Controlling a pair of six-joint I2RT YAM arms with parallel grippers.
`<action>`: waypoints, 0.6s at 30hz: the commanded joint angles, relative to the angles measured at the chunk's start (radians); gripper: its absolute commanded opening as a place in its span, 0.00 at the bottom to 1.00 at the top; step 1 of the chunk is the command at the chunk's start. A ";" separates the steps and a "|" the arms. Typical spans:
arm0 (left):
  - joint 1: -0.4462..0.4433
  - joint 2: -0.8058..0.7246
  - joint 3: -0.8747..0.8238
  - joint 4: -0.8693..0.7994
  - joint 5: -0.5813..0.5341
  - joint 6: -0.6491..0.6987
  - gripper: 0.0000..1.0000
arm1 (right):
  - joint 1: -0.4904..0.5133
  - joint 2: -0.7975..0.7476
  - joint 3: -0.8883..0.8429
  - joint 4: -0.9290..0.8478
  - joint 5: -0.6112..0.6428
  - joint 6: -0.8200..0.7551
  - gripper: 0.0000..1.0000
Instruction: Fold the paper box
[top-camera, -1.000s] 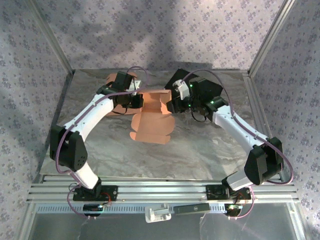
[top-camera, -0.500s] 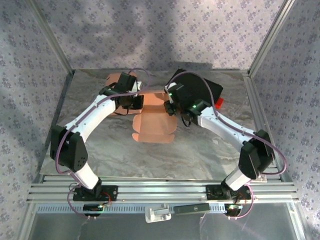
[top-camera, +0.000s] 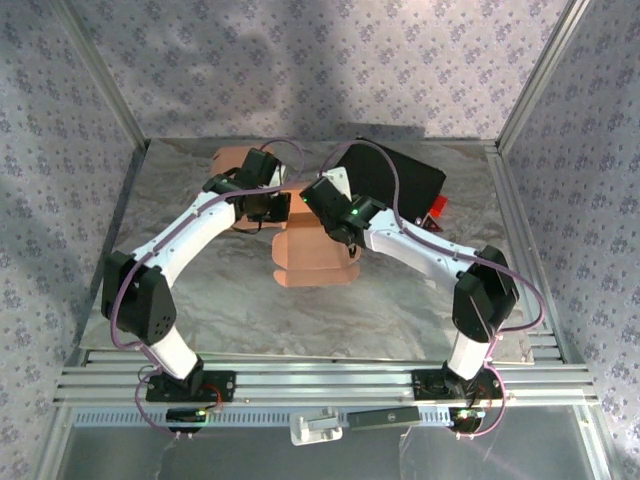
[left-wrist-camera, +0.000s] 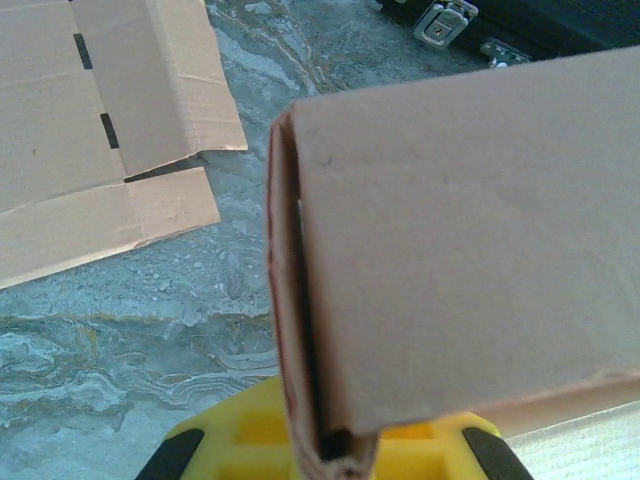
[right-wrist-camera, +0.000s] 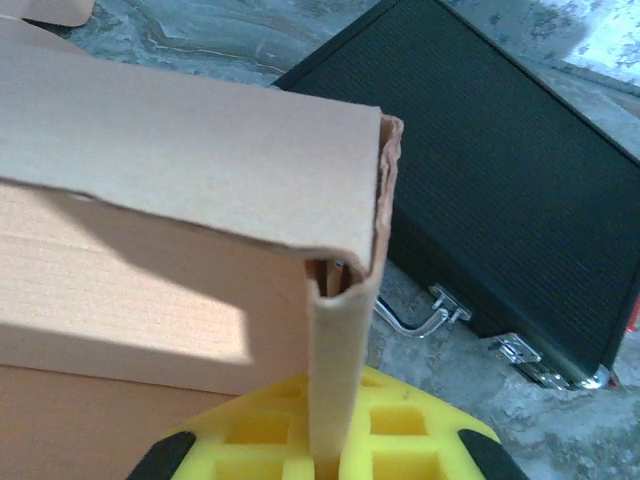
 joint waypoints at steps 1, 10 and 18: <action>-0.010 -0.046 0.042 -0.031 -0.001 0.002 0.00 | 0.002 0.024 0.030 -0.079 0.097 0.028 0.08; -0.012 -0.046 0.038 -0.032 -0.003 -0.009 0.00 | 0.001 0.054 0.045 -0.074 0.104 0.029 0.19; -0.015 -0.046 0.037 -0.036 -0.016 -0.031 0.00 | 0.013 0.094 0.096 -0.176 0.220 0.091 0.00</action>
